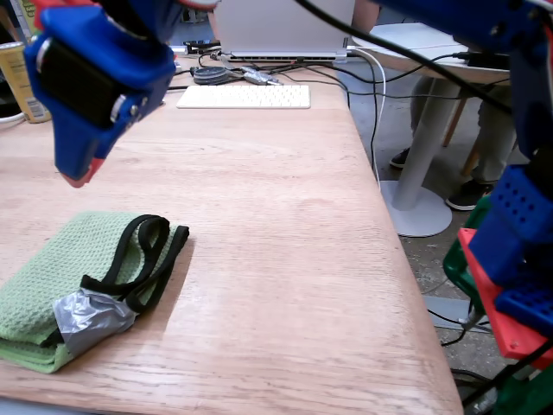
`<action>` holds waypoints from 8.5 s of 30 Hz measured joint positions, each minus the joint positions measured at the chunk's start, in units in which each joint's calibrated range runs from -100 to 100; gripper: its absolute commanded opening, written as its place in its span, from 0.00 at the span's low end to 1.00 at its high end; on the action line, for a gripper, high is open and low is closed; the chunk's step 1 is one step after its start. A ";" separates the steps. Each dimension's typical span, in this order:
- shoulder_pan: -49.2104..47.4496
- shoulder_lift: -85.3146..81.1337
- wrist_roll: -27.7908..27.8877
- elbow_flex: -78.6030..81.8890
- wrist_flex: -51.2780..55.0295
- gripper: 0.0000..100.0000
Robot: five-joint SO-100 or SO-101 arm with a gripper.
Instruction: Clean the table
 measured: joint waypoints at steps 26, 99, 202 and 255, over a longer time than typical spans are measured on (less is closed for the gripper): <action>7.80 15.30 1.86 -0.45 -10.93 0.34; -16.91 -47.56 2.49 98.56 -11.76 0.01; 78.25 -7.61 18.32 26.33 4.64 0.01; 43.21 29.05 24.37 -25.43 9.03 0.01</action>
